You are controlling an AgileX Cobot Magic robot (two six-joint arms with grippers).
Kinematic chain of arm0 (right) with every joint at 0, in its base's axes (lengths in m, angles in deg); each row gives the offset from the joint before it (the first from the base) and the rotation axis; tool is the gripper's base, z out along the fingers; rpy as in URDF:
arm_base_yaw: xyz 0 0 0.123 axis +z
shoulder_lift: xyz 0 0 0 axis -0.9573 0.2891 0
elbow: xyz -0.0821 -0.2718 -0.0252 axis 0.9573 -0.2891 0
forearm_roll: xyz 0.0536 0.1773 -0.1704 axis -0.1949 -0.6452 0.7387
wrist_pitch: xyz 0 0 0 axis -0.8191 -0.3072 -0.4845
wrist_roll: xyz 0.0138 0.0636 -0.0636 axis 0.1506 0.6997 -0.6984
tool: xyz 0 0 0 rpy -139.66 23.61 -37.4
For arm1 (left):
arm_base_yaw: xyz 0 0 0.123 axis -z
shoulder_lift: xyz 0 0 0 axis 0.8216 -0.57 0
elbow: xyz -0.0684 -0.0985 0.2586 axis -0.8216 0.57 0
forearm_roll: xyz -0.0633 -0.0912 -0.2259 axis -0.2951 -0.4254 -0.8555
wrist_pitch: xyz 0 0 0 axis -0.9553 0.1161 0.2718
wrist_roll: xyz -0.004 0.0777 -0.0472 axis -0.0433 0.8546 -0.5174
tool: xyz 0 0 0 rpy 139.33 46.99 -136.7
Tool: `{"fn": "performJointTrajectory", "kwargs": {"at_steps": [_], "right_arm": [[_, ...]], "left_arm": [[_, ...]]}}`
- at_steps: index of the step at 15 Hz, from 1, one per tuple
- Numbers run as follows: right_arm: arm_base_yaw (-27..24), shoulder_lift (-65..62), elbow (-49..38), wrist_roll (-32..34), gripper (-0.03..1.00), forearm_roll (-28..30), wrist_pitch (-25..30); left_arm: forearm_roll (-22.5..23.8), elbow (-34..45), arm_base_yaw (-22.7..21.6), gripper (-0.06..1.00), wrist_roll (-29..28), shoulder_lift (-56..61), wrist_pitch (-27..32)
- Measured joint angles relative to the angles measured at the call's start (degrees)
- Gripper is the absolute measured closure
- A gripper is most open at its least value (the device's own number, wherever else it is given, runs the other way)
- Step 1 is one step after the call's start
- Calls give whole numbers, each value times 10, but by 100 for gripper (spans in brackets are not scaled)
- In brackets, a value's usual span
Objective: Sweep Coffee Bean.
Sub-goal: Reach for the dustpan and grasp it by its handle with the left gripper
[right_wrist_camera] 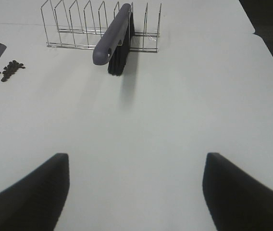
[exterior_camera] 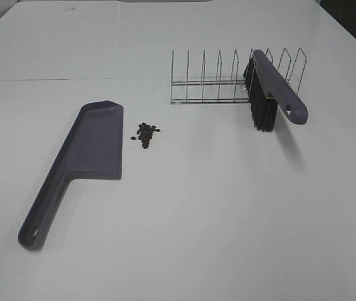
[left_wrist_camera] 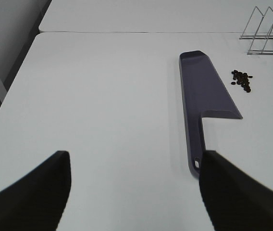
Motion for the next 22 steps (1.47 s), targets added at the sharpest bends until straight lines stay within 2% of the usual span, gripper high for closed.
{"fn": "performJointTrajectory", "kwargs": {"at_steps": [22], "right_arm": [[0,0,0,0,29,0,0]], "left_arm": [[0,0,0,24,0,0,-1]]}}
